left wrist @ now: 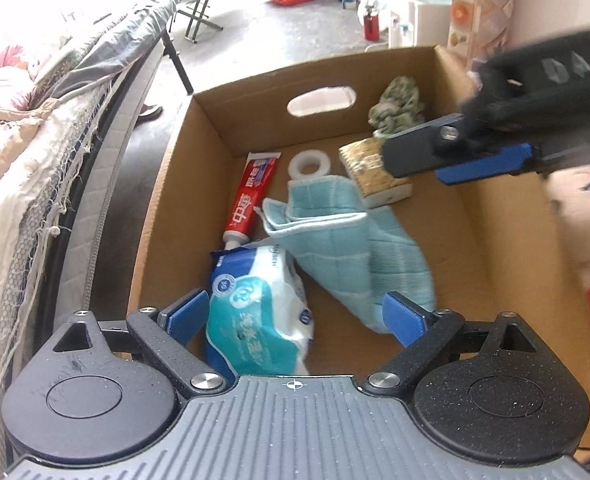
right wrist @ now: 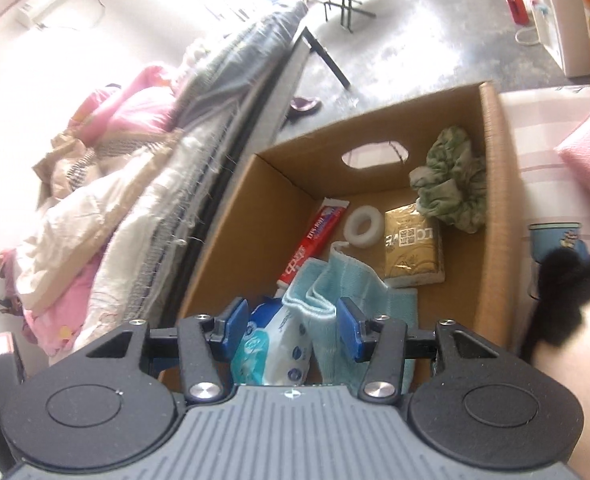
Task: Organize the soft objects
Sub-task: 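Open the left gripper to drop the wipes while the right releases the towel into the box, then move both grippers back up to the bedside table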
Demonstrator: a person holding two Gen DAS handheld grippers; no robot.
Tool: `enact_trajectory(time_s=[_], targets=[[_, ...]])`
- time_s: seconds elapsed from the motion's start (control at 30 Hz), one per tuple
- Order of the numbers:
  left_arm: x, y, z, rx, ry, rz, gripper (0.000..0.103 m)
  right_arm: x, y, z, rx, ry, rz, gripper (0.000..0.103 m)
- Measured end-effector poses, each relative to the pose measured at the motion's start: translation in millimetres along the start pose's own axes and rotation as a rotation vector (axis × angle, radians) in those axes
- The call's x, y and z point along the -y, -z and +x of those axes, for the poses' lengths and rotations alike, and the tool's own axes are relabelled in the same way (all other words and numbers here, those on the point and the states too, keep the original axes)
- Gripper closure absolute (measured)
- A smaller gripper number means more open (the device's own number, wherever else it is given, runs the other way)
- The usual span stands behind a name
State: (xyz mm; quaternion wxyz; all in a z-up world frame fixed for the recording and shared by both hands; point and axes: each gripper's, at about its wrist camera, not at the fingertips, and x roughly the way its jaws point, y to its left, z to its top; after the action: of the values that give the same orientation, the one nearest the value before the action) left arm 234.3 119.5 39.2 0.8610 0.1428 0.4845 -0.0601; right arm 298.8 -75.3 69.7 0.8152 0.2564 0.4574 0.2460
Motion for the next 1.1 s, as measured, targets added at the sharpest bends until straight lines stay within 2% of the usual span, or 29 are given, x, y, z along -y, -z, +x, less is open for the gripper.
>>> enact_trajectory(time_s=[0.2,0.4,0.53,0.73,0.97,1.1], targets=[[16,12,-42,0.049,0.042,-0.015,0.009,9,38,-67,0.107,-0.044,-0.022,0.048],[53,33,-93,0.151,0.098,0.018,0.006,34,103,-144,0.248,-0.058,-0.038,0.044],[88,49,-117,0.21,0.128,0.066,0.006,57,143,-193,0.35,-0.015,-0.037,0.043],[152,66,-139,0.281,0.194,0.116,0.005,96,190,-246,0.457,0.116,-0.047,0.037],[230,65,-130,0.317,0.315,0.167,0.005,149,216,-284,0.523,0.224,-0.008,0.035],[270,62,-116,0.34,0.342,0.21,0.005,175,221,-296,0.552,0.24,0.039,0.035]])
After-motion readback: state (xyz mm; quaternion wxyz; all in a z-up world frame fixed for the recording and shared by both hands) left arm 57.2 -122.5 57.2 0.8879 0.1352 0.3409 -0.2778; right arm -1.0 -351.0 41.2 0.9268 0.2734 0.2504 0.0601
